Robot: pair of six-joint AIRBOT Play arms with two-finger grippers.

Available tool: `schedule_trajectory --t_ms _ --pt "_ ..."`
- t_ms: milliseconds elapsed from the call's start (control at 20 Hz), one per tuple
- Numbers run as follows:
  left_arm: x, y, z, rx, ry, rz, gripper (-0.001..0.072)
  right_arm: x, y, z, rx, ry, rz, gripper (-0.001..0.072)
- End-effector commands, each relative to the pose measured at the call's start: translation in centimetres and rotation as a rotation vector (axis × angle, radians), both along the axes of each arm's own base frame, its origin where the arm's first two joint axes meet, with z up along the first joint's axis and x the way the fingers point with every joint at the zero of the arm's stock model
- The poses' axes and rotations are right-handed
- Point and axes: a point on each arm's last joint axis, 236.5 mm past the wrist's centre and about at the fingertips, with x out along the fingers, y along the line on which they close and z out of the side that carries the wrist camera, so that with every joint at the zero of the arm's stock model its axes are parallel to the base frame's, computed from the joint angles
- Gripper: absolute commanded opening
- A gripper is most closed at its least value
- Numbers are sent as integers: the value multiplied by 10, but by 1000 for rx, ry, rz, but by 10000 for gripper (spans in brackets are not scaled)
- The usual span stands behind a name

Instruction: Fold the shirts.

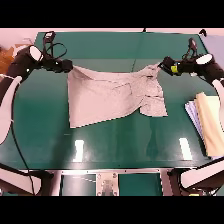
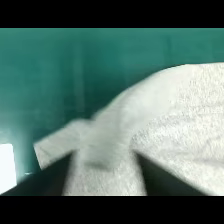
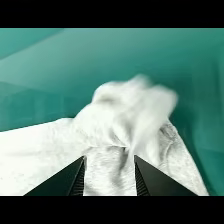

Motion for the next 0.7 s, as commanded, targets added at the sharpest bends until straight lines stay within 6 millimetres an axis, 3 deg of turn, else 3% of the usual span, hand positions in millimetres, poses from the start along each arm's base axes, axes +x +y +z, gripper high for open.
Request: schedule_trajectory --t_ms 0,150,300,400,450,650 --pt "-8 19 -1 -42 106 21 602 -7 -24 -19 -25 74 42 350" --pt "-47 64 15 -85 290 75 602 -43 -75 -14 -21 194 56 351" --pt "-106 89 1 -120 523 100 601 -85 -100 -44 53 332 35 350" --pt "-140 84 -19 -141 632 111 601 -105 -95 -71 81 395 48 332" --pt "-154 79 -32 -163 668 126 601 -112 -85 -84 98 411 65 257" --pt "-220 47 -88 -287 827 165 601 -106 -56 -105 151 408 85 256"
